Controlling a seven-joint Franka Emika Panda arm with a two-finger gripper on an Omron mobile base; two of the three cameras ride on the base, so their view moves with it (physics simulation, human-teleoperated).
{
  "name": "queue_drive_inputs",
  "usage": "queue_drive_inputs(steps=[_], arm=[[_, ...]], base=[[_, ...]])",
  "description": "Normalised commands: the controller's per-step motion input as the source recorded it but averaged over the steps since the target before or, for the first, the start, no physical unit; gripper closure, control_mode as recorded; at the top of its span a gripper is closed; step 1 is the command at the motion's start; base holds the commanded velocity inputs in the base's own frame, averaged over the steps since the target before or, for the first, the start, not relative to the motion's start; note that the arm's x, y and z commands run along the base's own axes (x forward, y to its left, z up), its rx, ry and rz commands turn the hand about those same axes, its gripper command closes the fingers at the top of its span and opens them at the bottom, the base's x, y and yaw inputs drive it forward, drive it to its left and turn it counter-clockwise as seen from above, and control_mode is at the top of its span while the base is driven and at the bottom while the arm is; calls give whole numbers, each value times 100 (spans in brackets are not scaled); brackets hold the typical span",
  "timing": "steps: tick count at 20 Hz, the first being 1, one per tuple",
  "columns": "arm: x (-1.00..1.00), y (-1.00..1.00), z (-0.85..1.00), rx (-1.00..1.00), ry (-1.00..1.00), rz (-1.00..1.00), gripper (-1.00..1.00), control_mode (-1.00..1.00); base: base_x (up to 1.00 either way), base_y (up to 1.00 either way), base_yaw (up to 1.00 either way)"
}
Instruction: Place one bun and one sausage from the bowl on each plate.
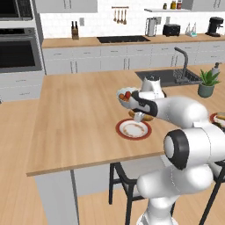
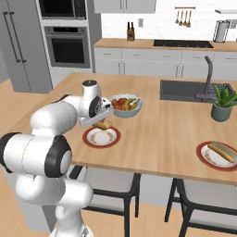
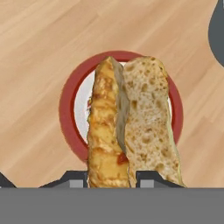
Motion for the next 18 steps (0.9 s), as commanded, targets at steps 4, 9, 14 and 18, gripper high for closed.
queue_drive_inputs(steps=[4,9,14,18], arm=[[28,0,-24,0,0,0,100,-100],[26,0,-22,0,0,0,100,-100],[24,0,-24,0,0,0,100,-100],[22,0,-21,0,0,0,100,-100]], base=[[0,0,0],[0,0,0],[0,0,0],[0,0,0]])
